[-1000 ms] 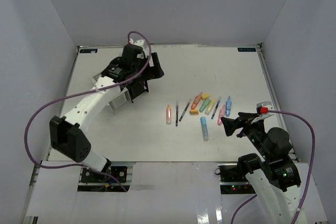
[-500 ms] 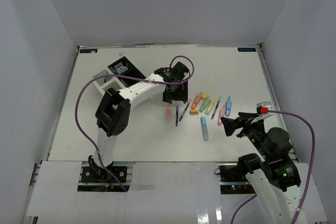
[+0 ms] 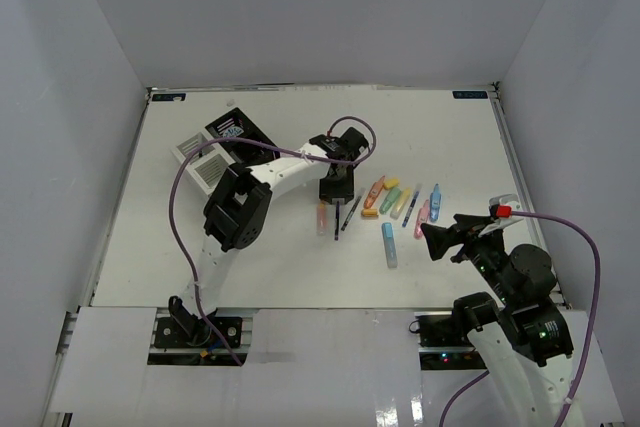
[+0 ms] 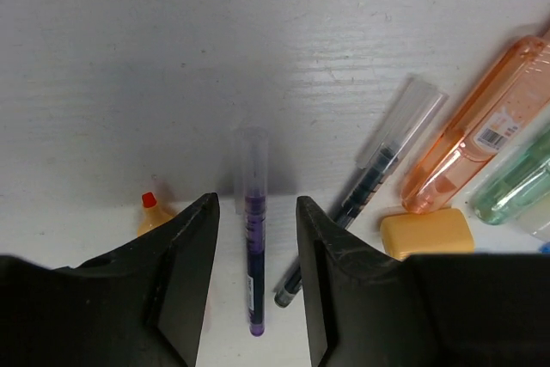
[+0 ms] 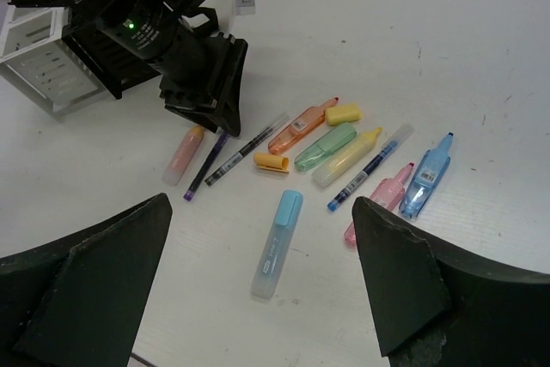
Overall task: Sort the stationery into containers
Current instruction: Pick up the pen from the center of the board.
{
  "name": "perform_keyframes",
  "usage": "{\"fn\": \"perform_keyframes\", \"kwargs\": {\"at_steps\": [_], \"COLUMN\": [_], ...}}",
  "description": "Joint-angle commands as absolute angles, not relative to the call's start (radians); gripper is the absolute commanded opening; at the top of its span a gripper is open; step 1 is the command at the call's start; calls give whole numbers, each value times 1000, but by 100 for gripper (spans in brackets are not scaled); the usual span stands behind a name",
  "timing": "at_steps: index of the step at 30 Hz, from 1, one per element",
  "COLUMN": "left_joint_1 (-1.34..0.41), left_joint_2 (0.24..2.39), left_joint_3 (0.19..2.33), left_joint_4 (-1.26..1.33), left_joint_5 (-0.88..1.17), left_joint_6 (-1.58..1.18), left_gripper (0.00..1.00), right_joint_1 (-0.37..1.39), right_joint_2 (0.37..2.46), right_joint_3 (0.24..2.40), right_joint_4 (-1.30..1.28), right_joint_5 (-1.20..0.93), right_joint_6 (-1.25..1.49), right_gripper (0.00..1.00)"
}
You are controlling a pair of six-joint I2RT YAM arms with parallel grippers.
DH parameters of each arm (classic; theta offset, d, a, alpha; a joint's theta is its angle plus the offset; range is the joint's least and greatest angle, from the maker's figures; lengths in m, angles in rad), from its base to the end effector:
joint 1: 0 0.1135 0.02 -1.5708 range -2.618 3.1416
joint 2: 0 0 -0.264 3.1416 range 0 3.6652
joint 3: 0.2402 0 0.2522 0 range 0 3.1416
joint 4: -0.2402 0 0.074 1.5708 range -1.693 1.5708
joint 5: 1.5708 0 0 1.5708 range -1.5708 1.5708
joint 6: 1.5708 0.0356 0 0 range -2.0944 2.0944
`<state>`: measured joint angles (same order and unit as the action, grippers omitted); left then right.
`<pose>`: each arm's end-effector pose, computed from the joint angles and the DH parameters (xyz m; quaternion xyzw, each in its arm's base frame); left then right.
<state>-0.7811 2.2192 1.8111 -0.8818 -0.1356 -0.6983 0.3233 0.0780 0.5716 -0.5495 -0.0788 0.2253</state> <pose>0.3289 -0.3193 0.1768 0.0314 0.9874 -0.0446 0.1484 0.0498 0.0196 0.2969 -0.0626 0.7238 0.2135 0.6531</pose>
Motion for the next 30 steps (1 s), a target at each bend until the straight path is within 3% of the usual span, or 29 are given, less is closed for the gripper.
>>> {"fn": "perform_keyframes", "kwargs": {"at_steps": [1, 10, 19, 30], "left_joint_1": [-785, -787, -788, -788], "left_joint_2": [2227, 2261, 2249, 2012], "left_joint_3": [1850, 1839, 1856, 1902], "left_joint_4": [-877, -880, -881, -827], "left_joint_5": [-163, -190, -196, -196], "left_joint_6": [-712, -721, -721, -672], "left_gripper": [51, 44, 17, 5], "right_joint_1": [330, 330, 330, 328], "right_joint_2": [63, 61, 54, 52], "right_joint_3": [563, 561, 560, 560], "right_joint_4": [-502, -499, -499, -500], "right_joint_5": [-89, -92, -87, -84], "right_joint_6": [216, 215, 216, 216], "right_gripper": [92, 93, 93, 93]}}
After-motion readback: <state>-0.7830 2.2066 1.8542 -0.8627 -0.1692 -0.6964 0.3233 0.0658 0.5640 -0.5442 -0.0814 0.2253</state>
